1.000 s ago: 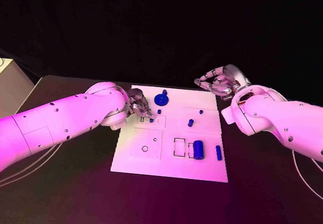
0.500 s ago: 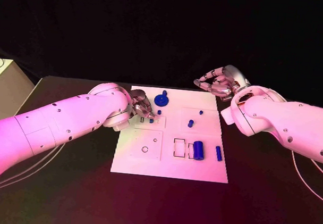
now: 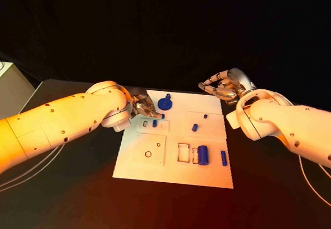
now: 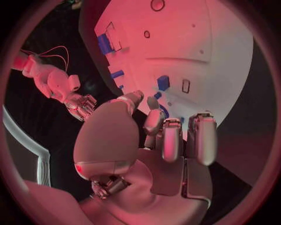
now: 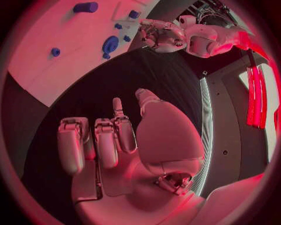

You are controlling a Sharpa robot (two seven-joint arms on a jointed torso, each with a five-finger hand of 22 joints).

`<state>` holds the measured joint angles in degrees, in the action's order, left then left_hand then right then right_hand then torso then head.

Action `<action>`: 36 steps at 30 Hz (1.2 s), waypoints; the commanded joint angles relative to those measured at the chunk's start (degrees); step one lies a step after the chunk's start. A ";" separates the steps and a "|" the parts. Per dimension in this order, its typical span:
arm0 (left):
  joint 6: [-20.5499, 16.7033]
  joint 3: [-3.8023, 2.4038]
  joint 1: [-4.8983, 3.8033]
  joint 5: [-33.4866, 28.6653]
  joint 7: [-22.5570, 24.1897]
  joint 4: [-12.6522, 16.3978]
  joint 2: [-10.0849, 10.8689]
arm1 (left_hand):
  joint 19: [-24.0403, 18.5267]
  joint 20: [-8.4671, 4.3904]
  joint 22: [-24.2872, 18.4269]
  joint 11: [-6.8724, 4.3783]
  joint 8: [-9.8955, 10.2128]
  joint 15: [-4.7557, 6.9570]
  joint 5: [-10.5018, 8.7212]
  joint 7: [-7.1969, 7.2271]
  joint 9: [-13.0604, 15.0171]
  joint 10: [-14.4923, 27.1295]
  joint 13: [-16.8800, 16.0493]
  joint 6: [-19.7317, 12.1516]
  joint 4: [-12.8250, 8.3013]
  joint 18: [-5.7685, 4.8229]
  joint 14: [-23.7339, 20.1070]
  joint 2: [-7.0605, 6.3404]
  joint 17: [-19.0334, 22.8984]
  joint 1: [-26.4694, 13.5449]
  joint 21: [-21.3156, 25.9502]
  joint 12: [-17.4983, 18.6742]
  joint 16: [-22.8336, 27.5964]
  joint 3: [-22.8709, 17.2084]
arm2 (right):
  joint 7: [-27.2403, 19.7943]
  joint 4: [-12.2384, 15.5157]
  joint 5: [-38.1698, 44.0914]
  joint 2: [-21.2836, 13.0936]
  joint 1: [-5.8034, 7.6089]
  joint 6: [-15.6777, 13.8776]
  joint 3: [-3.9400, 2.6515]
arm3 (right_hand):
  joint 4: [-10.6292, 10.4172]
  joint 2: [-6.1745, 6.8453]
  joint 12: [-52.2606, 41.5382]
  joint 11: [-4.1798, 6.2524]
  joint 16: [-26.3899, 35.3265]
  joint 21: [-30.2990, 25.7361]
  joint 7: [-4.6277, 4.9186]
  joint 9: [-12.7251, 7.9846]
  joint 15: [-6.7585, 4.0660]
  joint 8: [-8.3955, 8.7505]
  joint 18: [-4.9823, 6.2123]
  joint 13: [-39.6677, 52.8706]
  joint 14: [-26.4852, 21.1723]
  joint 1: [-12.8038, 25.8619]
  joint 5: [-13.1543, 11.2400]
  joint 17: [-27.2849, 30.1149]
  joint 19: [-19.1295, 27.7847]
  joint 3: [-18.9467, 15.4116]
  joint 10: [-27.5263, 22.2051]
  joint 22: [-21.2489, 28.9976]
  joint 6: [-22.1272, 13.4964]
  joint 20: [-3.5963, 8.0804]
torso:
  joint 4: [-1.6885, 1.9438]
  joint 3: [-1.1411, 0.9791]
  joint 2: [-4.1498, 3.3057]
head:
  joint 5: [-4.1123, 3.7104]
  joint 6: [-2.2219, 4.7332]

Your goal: Assemble the parts on the task board

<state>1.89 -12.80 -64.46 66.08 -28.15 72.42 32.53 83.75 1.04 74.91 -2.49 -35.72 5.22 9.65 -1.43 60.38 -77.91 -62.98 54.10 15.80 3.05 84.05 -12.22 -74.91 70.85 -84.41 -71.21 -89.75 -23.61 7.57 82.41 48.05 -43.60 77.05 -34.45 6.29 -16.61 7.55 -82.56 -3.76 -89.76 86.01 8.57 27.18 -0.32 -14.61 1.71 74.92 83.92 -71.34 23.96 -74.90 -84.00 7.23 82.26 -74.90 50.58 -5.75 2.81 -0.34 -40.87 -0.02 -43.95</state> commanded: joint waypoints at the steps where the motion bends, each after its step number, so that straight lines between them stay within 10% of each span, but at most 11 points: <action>1: 2.95 -0.90 -0.17 -1.46 -0.02 0.49 0.33 | -1.41 0.11 3.48 0.65 1.62 -0.26 0.37 -0.72 -0.99 2.11 2.52 -1.76 0.43 -0.15 5.78 0.54 -14.60 0.63 1.06 2.06 0.08 -0.26 | -0.33 0.05 0.43 -0.07 -0.01 0.75 -0.02 | 0.00 -0.11 0.16 -0.04 -0.24 -0.27 -0.10 0.10 -0.07 -0.27 -0.65 6.21 6.08 0.10 0.21 -15.10 -4.21 0.41 -0.27 -12.26 -0.42 0.27 | 0.08 0.03 -0.04 | -0.17 0.02; 4: 4.08 -2.22 -0.60 -2.60 -0.04 0.22 0.78 | -2.11 0.99 2.61 1.98 4.88 -1.41 0.47 -2.24 -3.75 6.85 10.14 -3.56 0.61 0.05 5.10 1.45 -12.88 0.83 1.73 8.40 1.28 -0.36 | -0.36 0.08 0.39 -0.10 0.02 0.75 -0.02 | -0.05 -0.02 0.21 -0.05 -0.24 -0.33 -0.09 0.34 -0.07 -0.27 -0.64 6.15 6.08 0.20 0.20 -15.10 -4.19 0.48 -0.31 -12.24 -0.50 0.27 | 0.06 -0.02 -0.02 | -0.26 -0.09; 11: 6.17 -3.85 -2.84 -4.01 0.02 -2.79 1.19 | -2.02 1.68 2.79 2.80 7.57 -2.14 0.66 -3.18 -6.29 7.14 10.95 -4.25 0.48 0.03 5.07 1.97 -12.83 1.27 1.68 9.08 1.32 -0.46 | -0.24 0.16 0.41 -0.30 0.13 0.81 -0.02 | -0.05 -0.02 0.21 -0.05 -0.24 -0.33 -0.09 0.34 -0.07 -0.27 -0.64 6.15 6.08 0.20 0.20 -15.10 -4.19 0.48 -0.31 -12.24 -0.50 0.27 | 0.09 -0.05 -0.11 | -0.40 0.41; 21: 4.05 -4.16 -5.55 -3.71 2.02 -10.25 -1.63 | -4.93 3.04 -1.11 4.53 11.84 -3.65 0.57 -5.13 -10.69 10.41 14.65 -5.70 0.77 0.99 3.24 1.60 -8.83 0.31 4.33 12.04 4.23 0.48 | -0.16 0.68 0.71 -0.58 0.32 0.80 -0.02 | -0.06 0.05 0.13 -0.05 -0.24 -0.25 -0.08 0.36 -0.07 -0.26 -0.66 6.24 6.08 0.27 0.19 -15.10 -4.23 0.44 -0.22 -12.29 -0.54 0.27 | -0.17 0.00 -0.54 | -0.13 1.17; 27: 4.77 -4.12 -6.89 -0.75 2.27 -15.54 -4.05 | -3.55 2.81 0.72 3.57 16.19 -2.93 0.58 -4.19 -15.74 8.57 13.11 -5.55 0.80 0.60 4.09 1.53 -10.51 -0.56 3.27 10.30 2.95 1.12 | -0.11 0.89 0.86 -0.56 0.36 0.84 -0.02 | -0.06 0.05 0.13 -0.05 -0.24 -0.25 -0.08 0.36 -0.07 -0.26 -0.66 6.24 6.08 0.27 0.19 -15.10 -4.23 0.44 -0.22 -12.29 -0.54 0.27 | -0.41 -0.11 -0.76 | 0.25 1.69; 36: 9.84 -3.69 -7.60 1.22 0.12 -21.45 -6.92 | -2.59 3.14 2.00 4.81 17.00 -3.84 0.66 -5.53 -17.38 7.06 11.23 -3.73 0.79 0.24 4.65 1.71 -11.72 -1.38 2.46 8.59 2.06 2.13 | 0.10 1.38 1.59 -0.81 0.50 0.61 -0.02 | -0.08 0.05 0.14 -0.06 -0.24 -0.26 -0.08 0.42 -0.06 -0.25 -0.66 6.23 6.08 0.37 0.20 -15.10 -4.23 0.45 -0.22 -12.29 -0.56 0.27 | -0.54 -0.07 -1.21 | 0.51 2.43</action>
<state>7.91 -16.49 -71.89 65.52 -27.38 51.41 26.00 80.80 4.23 74.96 2.45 -18.81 1.81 10.21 -6.96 43.05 -70.47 -51.55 50.09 16.67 3.05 84.13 -10.65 -74.91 69.71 -81.76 -62.42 -87.53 -21.81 7.71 83.61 48.51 -44.34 77.50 -34.37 6.29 -16.76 7.55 -82.56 -3.75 -89.76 86.01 8.36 27.55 -0.32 -14.61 1.71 74.90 83.92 -71.34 23.95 -74.90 -84.00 7.38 82.26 -74.93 50.37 -5.75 2.38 -0.40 -41.88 0.37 -41.67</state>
